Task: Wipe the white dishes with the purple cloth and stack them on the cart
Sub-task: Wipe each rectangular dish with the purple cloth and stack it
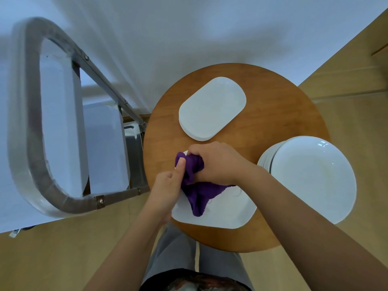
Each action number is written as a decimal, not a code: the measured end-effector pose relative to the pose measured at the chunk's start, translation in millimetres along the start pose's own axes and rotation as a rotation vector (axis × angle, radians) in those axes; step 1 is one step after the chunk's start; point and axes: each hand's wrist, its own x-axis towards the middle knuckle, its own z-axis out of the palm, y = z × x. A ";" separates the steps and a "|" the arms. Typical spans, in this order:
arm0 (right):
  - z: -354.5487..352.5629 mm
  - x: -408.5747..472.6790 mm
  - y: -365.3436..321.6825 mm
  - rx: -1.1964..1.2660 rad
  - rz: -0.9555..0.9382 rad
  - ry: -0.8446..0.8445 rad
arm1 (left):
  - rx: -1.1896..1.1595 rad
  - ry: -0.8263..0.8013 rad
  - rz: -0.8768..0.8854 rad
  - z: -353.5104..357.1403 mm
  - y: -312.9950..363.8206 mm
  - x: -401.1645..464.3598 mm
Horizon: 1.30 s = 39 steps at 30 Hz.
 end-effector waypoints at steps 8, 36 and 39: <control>2.2 -7.4 28.9 0.234 0.155 0.026 | -0.110 0.063 -0.008 -8.6 0.0 0.8; 71.7 -40.8 25.2 1.512 0.729 0.851 | -0.563 0.374 -0.094 4.9 -6.2 3.3; 77.0 -35.8 13.0 1.427 0.640 0.894 | -0.658 0.371 -0.162 19.2 -10.4 -1.0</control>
